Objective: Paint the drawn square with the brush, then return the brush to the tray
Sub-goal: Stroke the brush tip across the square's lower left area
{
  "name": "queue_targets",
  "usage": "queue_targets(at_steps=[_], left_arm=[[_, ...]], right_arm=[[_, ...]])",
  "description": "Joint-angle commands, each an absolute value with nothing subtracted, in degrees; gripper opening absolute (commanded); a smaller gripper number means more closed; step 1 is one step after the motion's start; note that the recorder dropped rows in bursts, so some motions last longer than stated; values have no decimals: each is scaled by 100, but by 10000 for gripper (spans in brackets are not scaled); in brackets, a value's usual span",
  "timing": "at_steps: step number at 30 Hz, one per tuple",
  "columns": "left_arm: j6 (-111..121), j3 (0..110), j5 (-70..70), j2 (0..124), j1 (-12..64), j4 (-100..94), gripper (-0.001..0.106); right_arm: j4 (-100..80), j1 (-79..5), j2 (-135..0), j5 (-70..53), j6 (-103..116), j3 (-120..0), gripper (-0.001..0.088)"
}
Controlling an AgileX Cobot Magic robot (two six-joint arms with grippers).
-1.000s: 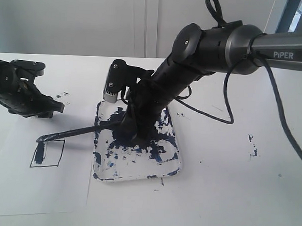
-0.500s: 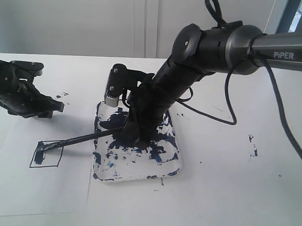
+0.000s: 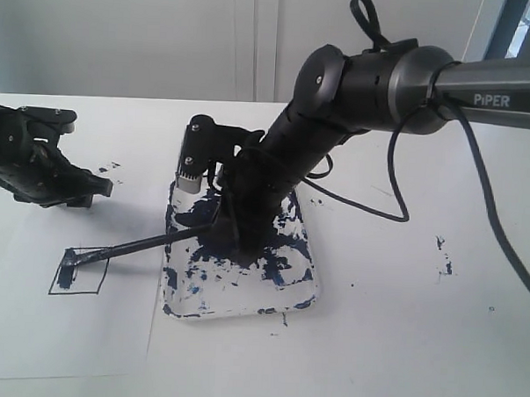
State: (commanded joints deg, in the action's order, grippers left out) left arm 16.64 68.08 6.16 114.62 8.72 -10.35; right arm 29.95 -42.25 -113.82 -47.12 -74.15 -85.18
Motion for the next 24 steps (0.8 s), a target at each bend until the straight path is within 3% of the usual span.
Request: queue_targets(at_steps=[24], left_arm=[[1667,6808,606,11462,872,-1035,587]], right_arm=[[2970,-4225,-11382,-5118,-7326,-8518,0]])
